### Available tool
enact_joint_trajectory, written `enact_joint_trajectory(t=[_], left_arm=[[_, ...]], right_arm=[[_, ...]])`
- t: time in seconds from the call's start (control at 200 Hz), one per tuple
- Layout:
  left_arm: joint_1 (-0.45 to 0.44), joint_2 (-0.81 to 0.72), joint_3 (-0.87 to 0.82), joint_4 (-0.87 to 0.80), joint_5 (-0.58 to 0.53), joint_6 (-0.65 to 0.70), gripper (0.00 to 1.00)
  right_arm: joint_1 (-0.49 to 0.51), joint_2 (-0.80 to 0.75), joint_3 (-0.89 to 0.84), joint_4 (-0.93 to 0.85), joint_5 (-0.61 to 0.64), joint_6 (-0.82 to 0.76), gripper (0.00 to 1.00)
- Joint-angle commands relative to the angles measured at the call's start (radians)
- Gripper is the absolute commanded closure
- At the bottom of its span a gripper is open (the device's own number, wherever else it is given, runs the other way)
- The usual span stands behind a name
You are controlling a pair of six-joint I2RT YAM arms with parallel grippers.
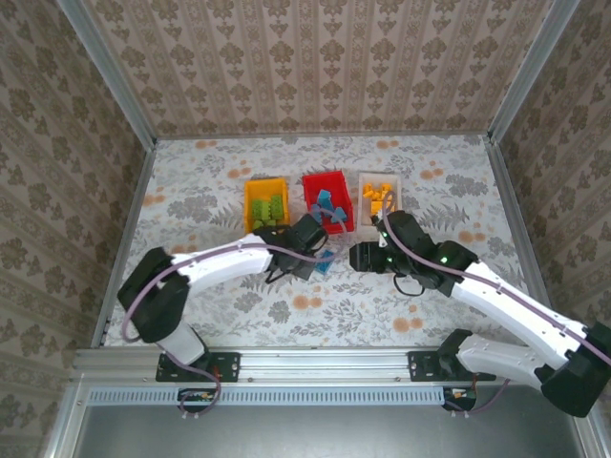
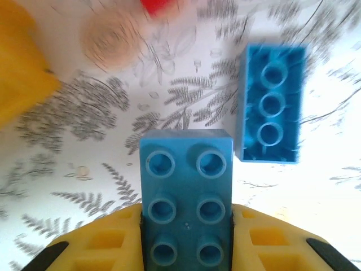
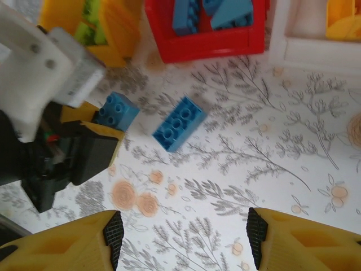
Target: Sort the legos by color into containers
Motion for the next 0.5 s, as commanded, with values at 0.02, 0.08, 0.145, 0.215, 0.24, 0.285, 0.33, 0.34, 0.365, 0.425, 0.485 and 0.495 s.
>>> enact_joint_trajectory(t=[0.02,0.08,0.145,0.215,0.24,0.285,0.33,0.34,0.365,0.425,0.485,0.495], left_arm=[[0.044,-0.049,0.133,-0.060,0.042,-0.050,0.75],[0.062,-0.014,0.208,-0.064,0.075,-0.056,0.75],[0.081,0.043,0.297,-0.065,0.103,-0.062,0.75],[0.105,0.121,0.394,-0.065,0.144,-0.075,0.75],[0.111,0.151,0.430,-0.067,0.154,-0.080,0.75],[0.122,0.199,0.489,-0.068,0.159,-0.083,0.75],[0.135,0.254,0.547,-0.073,0.167,-0.086,0.75],[0.137,0.266,0.559,-0.074,0.170,-0.087,0.75],[0.146,0.294,0.584,-0.075,0.181,-0.092,0.76],[0.169,0.357,0.645,-0.075,0.207,-0.106,0.76],[0.188,0.403,0.685,-0.060,0.232,-0.111,0.75],[0.192,0.413,0.689,-0.056,0.235,-0.111,0.75]], right_arm=[[0.005,-0.075,0.010,0.105,-0.013,-0.013,0.37],[0.005,-0.094,0.007,0.150,0.000,-0.009,0.37],[0.004,-0.100,0.018,0.186,0.015,-0.007,0.37],[0.002,-0.095,0.042,0.204,0.043,0.005,0.38],[0.001,-0.091,0.054,0.202,0.057,0.009,0.38],[0.001,-0.083,0.074,0.198,0.069,0.009,0.38],[-0.002,-0.077,0.092,0.194,0.079,0.009,0.38],[-0.002,-0.075,0.096,0.193,0.082,0.009,0.38],[-0.003,-0.071,0.103,0.189,0.086,0.009,0.38],[-0.007,-0.065,0.115,0.182,0.087,0.007,0.39],[-0.008,-0.063,0.119,0.176,0.088,0.009,0.39],[-0.010,-0.062,0.119,0.174,0.088,0.011,0.39]])
